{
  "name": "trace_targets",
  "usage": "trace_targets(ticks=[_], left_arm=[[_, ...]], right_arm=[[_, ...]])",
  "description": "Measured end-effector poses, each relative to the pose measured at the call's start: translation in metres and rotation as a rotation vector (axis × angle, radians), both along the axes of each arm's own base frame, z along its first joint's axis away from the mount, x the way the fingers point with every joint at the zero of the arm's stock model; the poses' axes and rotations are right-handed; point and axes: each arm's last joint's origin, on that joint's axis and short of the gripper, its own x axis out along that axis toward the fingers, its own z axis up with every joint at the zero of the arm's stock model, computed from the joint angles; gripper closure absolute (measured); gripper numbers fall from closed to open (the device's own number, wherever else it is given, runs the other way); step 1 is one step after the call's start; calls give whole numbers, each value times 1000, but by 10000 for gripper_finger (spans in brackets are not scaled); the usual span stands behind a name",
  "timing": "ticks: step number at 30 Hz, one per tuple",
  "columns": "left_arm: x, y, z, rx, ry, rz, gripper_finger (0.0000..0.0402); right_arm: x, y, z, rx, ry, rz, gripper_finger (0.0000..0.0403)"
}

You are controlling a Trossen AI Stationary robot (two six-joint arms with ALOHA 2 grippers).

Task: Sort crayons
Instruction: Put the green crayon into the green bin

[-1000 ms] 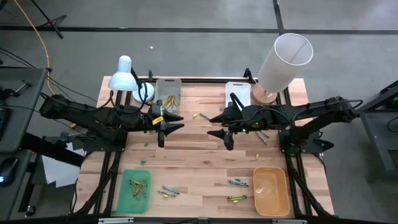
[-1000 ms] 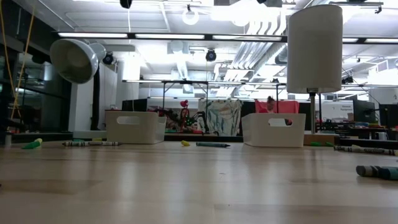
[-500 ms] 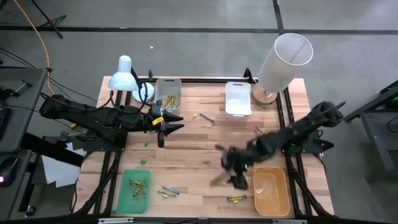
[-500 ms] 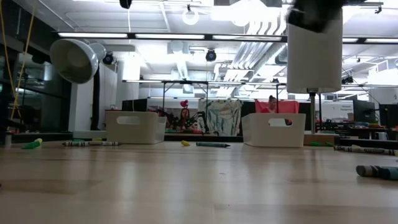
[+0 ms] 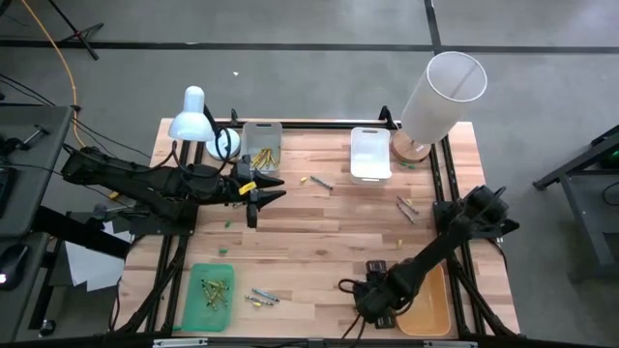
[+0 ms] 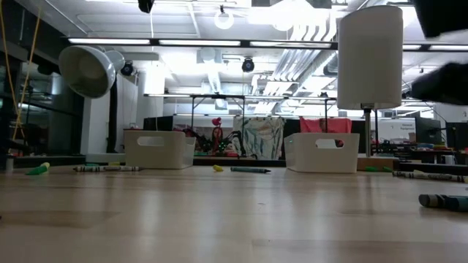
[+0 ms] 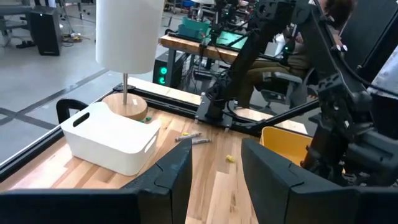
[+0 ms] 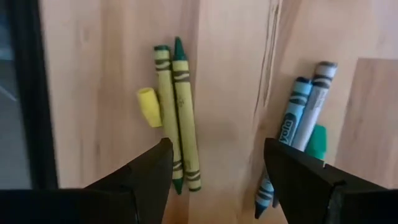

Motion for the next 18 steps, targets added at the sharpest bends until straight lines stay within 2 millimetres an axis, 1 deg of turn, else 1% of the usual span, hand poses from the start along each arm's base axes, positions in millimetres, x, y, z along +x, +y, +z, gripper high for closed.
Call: trace_targets(ticks=[3, 9, 18], left_arm=[[0, 0, 0, 0, 1, 0, 275], [0, 0, -1, 3, 13, 3, 275], [-1, 0, -2, 5, 25, 3, 275]], right_arm=[[-1, 3, -7, -25, 8, -12, 158], [-3, 7, -14, -78, -24, -10, 158], [-1, 5, -14, -146, -76, -22, 159]])
